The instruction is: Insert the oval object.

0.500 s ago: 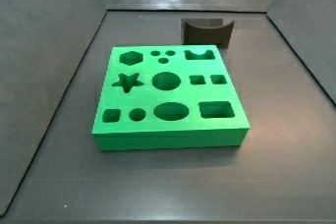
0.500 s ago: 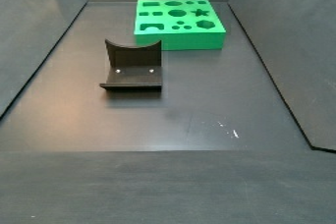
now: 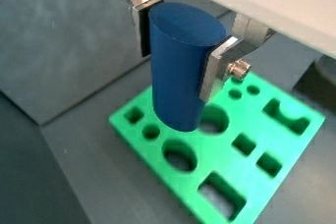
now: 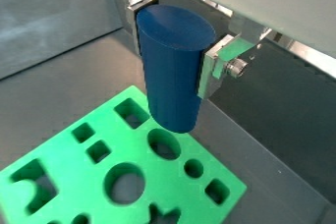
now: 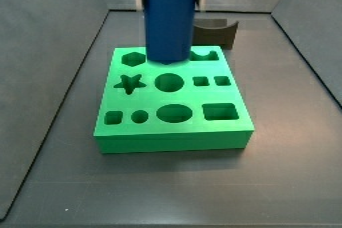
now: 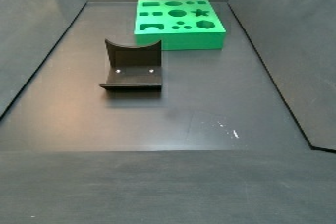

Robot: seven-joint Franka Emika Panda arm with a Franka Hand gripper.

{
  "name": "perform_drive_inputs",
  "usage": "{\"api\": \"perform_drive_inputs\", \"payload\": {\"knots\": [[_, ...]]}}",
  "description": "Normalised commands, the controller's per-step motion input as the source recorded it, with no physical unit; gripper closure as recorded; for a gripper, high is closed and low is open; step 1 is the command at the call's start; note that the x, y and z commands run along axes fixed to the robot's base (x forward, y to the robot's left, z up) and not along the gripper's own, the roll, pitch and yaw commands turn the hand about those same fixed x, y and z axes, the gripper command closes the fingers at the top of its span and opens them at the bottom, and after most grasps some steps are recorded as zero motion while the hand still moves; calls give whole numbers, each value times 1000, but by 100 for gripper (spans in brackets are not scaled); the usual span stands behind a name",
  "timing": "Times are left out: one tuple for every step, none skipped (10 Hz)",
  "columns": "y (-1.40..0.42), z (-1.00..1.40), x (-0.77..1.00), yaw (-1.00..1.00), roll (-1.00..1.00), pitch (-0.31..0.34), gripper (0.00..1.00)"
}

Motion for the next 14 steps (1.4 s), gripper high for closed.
{"api": "perform_drive_inputs", "payload": {"knots": [[-340,-803,383,23,254,0,100],[-266,-703,403,0,307,11,100],[-146,-571,283,-11,381,46,100],[51,-560,0,-114,317,67,100],[229,-300,0,-126,103,73,100],[214,-329,0,-97,96,51,100],[137,-323,-66,-49,116,19,100],[0,-374,-109,-3,17,0,100],[-131,-523,0,-23,0,-4,100],[-211,-414,0,-69,30,0,100],[-60,-337,11,-77,71,0,100],[0,-363,209,-29,121,19,100],[0,-391,366,-3,127,34,100],[0,-514,346,0,106,0,100]]}}
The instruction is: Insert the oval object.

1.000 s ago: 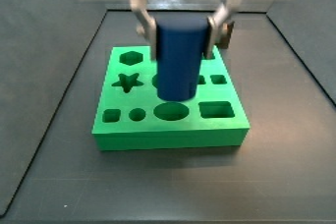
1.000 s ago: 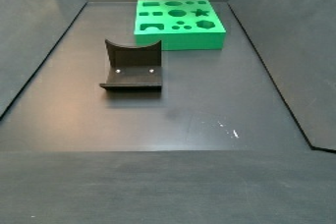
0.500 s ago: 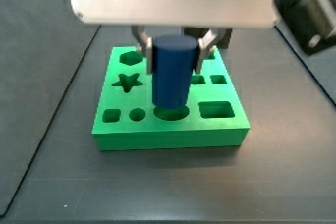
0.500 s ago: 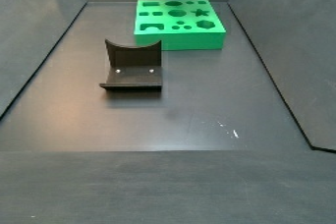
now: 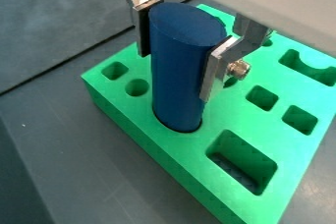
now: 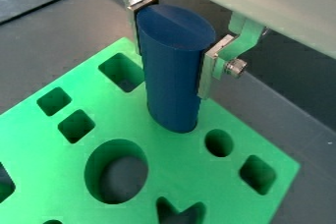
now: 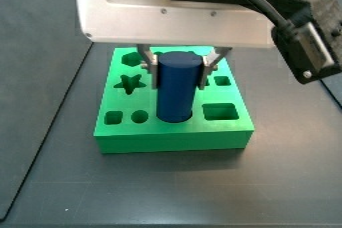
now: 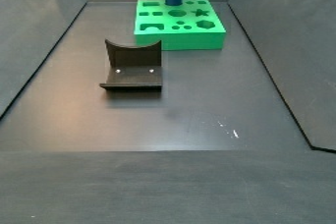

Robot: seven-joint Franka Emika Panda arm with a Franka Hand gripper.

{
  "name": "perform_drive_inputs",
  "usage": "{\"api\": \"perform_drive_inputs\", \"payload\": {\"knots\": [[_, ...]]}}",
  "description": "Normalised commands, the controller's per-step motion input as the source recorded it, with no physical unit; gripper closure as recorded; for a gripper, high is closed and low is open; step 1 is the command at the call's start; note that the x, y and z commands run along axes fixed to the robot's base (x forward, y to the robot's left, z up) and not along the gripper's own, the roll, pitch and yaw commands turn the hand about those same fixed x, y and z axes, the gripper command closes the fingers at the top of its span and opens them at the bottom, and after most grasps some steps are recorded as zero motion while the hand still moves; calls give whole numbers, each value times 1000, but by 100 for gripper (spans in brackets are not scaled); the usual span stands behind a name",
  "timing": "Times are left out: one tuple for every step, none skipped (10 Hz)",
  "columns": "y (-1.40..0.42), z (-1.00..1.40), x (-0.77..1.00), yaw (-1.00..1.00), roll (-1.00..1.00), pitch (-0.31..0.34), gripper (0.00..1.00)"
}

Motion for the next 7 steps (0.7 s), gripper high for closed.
{"api": "perform_drive_inputs", "payload": {"knots": [[-57,-703,23,-31,0,-124,100],[-14,-737,-29,-51,-4,-220,100],[0,-520,-194,0,0,-236,100],[0,-257,-171,0,-4,-189,100],[0,-217,-126,0,-66,-189,100],[0,-220,-123,0,-64,-189,100],[0,0,0,0,0,0,100]]}}
